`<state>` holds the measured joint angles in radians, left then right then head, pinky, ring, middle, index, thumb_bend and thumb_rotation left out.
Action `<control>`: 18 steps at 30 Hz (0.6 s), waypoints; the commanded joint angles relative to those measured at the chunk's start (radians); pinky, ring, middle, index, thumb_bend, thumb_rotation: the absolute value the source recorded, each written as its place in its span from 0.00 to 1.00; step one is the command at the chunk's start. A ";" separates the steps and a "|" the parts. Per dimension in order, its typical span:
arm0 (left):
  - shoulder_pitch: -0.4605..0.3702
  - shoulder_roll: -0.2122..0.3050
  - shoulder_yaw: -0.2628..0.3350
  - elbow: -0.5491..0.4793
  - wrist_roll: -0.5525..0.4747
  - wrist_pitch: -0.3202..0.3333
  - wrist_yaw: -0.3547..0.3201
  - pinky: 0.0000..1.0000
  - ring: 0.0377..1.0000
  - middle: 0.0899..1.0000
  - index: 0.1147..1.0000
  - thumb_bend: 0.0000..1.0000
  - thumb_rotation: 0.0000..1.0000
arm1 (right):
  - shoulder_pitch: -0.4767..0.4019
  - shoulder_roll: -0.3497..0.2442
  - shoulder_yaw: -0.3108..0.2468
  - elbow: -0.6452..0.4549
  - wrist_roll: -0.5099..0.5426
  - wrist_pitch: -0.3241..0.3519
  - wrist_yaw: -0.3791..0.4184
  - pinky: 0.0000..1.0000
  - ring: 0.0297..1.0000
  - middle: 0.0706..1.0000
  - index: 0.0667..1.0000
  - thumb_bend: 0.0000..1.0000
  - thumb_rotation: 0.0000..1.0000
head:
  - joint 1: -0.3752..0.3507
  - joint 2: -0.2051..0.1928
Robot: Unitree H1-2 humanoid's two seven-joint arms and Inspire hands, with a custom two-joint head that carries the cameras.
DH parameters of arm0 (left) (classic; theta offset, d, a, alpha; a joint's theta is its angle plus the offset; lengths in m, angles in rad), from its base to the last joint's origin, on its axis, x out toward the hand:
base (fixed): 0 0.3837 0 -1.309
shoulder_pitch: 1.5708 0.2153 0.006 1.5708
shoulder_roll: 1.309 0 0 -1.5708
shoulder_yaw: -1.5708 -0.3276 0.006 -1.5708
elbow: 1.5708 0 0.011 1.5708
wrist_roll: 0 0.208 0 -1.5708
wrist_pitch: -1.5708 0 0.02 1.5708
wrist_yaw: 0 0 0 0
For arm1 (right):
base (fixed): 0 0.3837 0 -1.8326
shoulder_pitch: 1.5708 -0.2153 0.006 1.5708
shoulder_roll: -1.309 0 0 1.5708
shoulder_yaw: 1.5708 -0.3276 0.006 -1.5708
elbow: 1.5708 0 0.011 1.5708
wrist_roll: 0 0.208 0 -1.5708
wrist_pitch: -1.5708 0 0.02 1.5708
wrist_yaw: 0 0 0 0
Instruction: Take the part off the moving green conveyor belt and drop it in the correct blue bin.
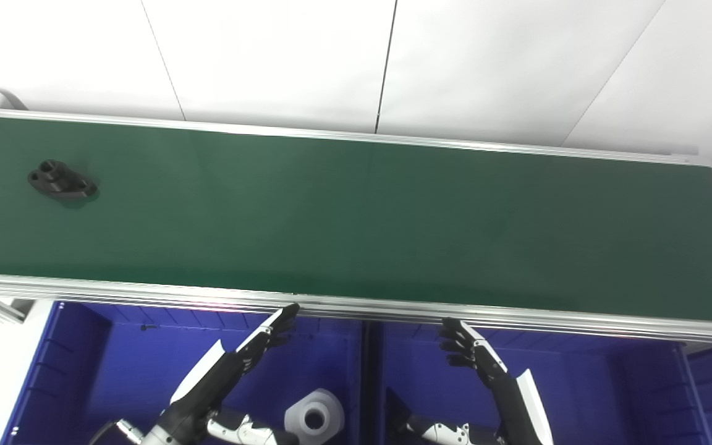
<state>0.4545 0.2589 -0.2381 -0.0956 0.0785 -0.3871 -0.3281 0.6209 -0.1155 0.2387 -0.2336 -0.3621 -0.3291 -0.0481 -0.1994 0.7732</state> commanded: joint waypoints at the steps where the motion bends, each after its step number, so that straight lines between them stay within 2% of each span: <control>1: -0.003 0.005 0.007 -0.020 0.014 -0.026 0.019 0.90 0.95 0.99 0.96 0.85 0.33 | 0.016 -0.002 0.003 -0.011 -0.005 -0.057 -0.008 0.74 0.78 0.82 0.84 0.80 0.28 | 0.001 0.001; 3: 0.001 0.007 0.007 -0.022 0.019 -0.035 0.020 0.90 0.95 0.98 0.96 0.85 0.33 | 0.020 0.001 0.002 -0.010 -0.012 -0.062 -0.015 0.75 0.77 0.81 0.84 0.80 0.27 | 0.004 -0.006; 9: 0.003 0.014 0.007 -0.028 0.019 -0.041 0.023 0.86 0.93 0.97 0.96 0.85 0.33 | 0.029 0.006 0.002 -0.024 -0.016 -0.053 -0.016 0.73 0.78 0.81 0.83 0.80 0.26 | -0.027 0.011; 13: -0.006 0.015 -0.004 -0.025 0.046 -0.056 0.021 0.88 0.93 0.96 0.96 0.84 0.35 | 0.036 0.000 0.000 -0.032 -0.013 -0.048 -0.010 0.74 0.78 0.82 0.85 0.80 0.27 | -0.008 0.013; 17: -0.011 0.011 -0.019 -0.026 0.044 -0.072 0.018 0.94 0.95 0.96 0.95 0.81 0.32 | 0.045 -0.003 -0.005 -0.033 0.004 -0.060 -0.014 0.73 0.79 0.82 0.85 0.81 0.29 | 0.012 0.020; 18: -0.009 0.008 -0.022 -0.028 0.044 -0.074 0.020 0.95 0.95 0.95 0.95 0.81 0.32 | 0.048 0.002 -0.010 -0.032 0.010 -0.075 -0.025 0.72 0.77 0.80 0.83 0.80 0.25 | 0.016 0.021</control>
<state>0.4465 0.2657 -0.2555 -0.0930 0.1224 -0.4224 -0.3202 0.6503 -0.1158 0.2352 -0.2328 -0.3684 -0.3326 -0.0518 -0.1841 0.7946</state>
